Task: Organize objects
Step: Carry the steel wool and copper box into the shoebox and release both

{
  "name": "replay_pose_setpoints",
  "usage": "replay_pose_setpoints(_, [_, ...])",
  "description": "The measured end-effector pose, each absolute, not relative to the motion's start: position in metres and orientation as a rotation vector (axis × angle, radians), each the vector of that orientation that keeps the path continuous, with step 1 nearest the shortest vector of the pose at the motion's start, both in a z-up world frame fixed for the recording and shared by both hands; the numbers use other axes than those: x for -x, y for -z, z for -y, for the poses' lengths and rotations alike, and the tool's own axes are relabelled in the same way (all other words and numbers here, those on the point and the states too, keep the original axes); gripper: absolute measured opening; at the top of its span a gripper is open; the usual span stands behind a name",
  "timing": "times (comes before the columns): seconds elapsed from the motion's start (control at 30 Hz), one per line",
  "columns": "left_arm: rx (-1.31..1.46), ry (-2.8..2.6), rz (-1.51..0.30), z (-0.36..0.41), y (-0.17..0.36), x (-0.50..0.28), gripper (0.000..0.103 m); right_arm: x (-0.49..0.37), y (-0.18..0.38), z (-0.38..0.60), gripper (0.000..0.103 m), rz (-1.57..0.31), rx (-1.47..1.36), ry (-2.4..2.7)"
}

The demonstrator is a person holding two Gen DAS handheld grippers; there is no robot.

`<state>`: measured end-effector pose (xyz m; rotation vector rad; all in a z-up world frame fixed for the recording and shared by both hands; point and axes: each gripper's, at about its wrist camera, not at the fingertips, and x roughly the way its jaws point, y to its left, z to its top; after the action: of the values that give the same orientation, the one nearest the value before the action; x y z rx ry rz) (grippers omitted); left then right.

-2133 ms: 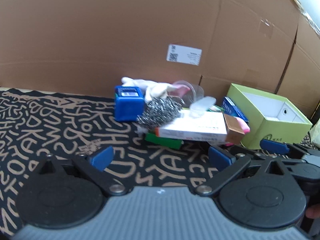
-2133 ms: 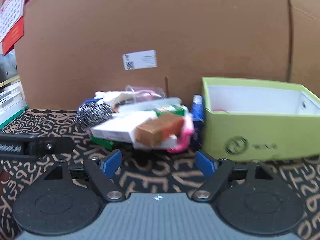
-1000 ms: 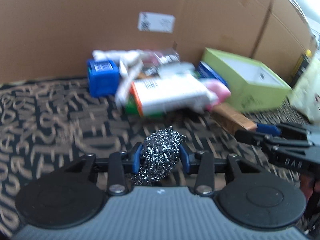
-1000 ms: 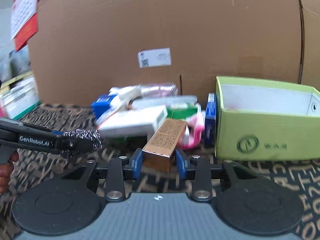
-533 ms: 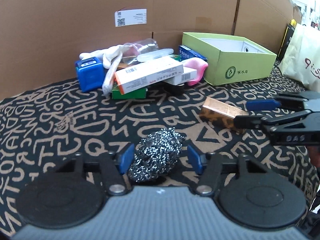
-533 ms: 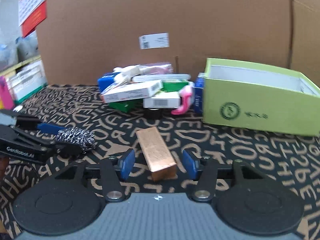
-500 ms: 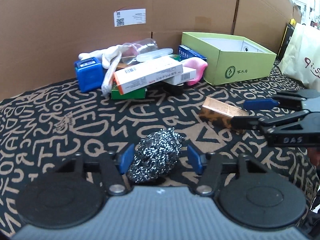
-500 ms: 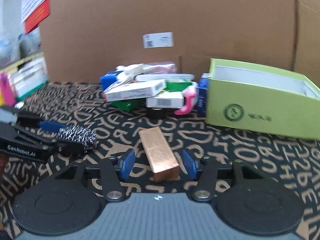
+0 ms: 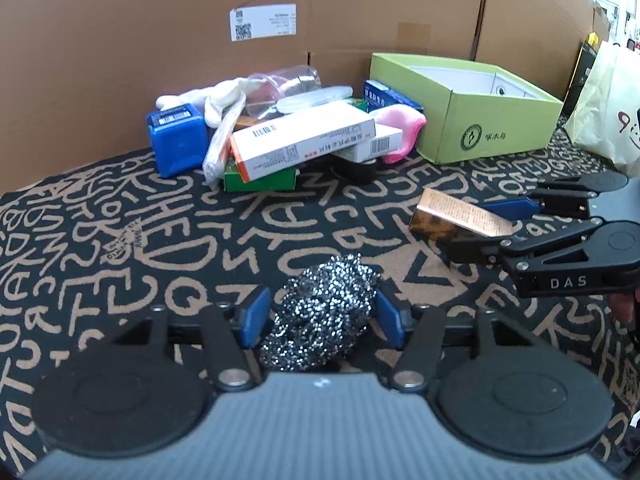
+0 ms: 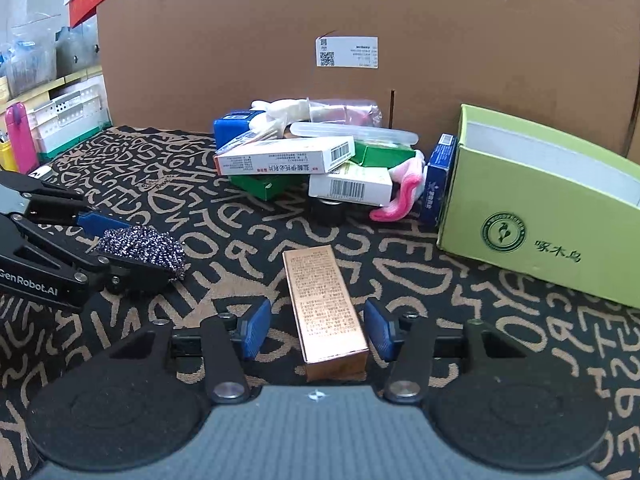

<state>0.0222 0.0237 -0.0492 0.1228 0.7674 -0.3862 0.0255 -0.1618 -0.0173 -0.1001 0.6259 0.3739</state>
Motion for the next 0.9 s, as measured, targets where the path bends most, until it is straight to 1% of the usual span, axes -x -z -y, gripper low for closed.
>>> replay_pose_setpoints(0.03, [-0.125,0.389,-0.775,-0.023,0.051,-0.022,0.049,-0.026,0.018,0.162,0.056,-0.627,0.098,-0.376])
replay_pose_setpoints(0.1, [-0.133,0.395,-0.774,-0.022,0.052,-0.021,0.044,-0.027,0.020,0.162,0.052,-0.630,0.093,-0.375])
replay_pose_setpoints(0.13, [-0.138,0.394,-0.772,-0.020,0.051,-0.019,0.042,-0.028,0.020,0.163,0.040,-0.634,0.089,-0.375])
replay_pose_setpoints(0.17, [-0.136,0.396,-0.773,-0.019,0.050,-0.019,0.041,-0.029,0.021,0.165,0.035,-0.639,0.078,-0.381])
replay_pose_setpoints(0.33, [-0.086,0.439,-0.764,-0.010,0.037,-0.022,0.040,-0.021,0.018,0.176,0.035,-0.632,0.037,-0.382])
replay_pose_setpoints(0.5, [-0.059,0.541,-0.708,0.021,0.006,-0.035,0.040,-0.011,0.001,0.203,0.035,-0.588,-0.008,-0.352])
replay_pose_setpoints(0.77, [-0.086,0.684,-0.614,0.109,-0.051,-0.076,0.040,-0.010,-0.055,0.264,0.035,-0.470,0.003,-0.195])
replay_pose_setpoints(0.9, [-0.066,0.699,-0.633,0.155,-0.064,-0.116,0.040,-0.029,-0.079,0.291,0.034,-0.431,0.035,-0.095])
